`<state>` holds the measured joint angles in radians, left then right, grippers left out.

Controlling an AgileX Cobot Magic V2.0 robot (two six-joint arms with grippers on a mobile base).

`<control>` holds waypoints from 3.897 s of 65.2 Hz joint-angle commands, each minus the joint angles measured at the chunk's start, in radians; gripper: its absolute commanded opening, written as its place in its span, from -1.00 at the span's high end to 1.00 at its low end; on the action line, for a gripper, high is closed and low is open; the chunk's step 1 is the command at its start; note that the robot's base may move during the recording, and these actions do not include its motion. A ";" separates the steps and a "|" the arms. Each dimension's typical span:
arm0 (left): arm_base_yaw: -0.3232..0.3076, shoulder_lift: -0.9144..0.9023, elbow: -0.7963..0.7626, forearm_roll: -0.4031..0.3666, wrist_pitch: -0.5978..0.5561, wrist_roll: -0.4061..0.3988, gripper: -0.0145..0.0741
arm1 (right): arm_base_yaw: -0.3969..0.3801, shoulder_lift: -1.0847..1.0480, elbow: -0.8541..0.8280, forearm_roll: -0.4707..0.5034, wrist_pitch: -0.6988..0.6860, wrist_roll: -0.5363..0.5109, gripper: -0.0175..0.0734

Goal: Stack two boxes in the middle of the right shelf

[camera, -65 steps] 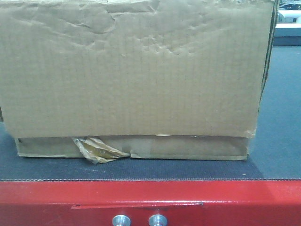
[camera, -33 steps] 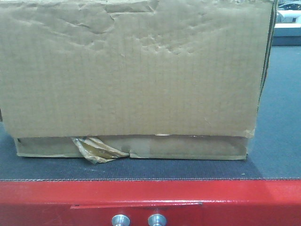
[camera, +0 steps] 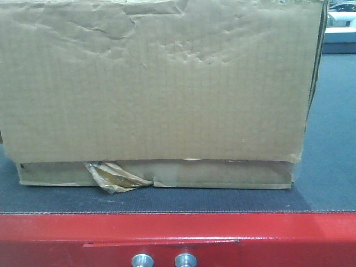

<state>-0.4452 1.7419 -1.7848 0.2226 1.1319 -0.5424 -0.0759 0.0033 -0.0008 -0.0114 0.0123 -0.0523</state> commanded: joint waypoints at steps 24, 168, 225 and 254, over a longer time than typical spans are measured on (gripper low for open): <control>0.032 -0.010 0.050 -0.047 -0.155 0.046 0.92 | 0.001 -0.003 0.001 0.003 -0.022 -0.001 0.97; 0.163 -0.010 0.147 -0.098 0.089 0.201 -0.09 | 0.001 -0.003 0.001 0.003 -0.022 -0.001 0.97; 0.191 -0.008 0.061 -0.114 0.089 0.225 -0.09 | 0.001 -0.003 0.001 0.003 -0.022 -0.001 0.97; 0.191 0.037 0.059 -0.138 0.089 0.225 -0.09 | 0.001 -0.003 0.001 0.003 -0.022 -0.001 0.97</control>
<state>-0.2574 1.7805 -1.7170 0.0822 1.2236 -0.3179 -0.0759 0.0033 0.0000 -0.0114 0.0123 -0.0523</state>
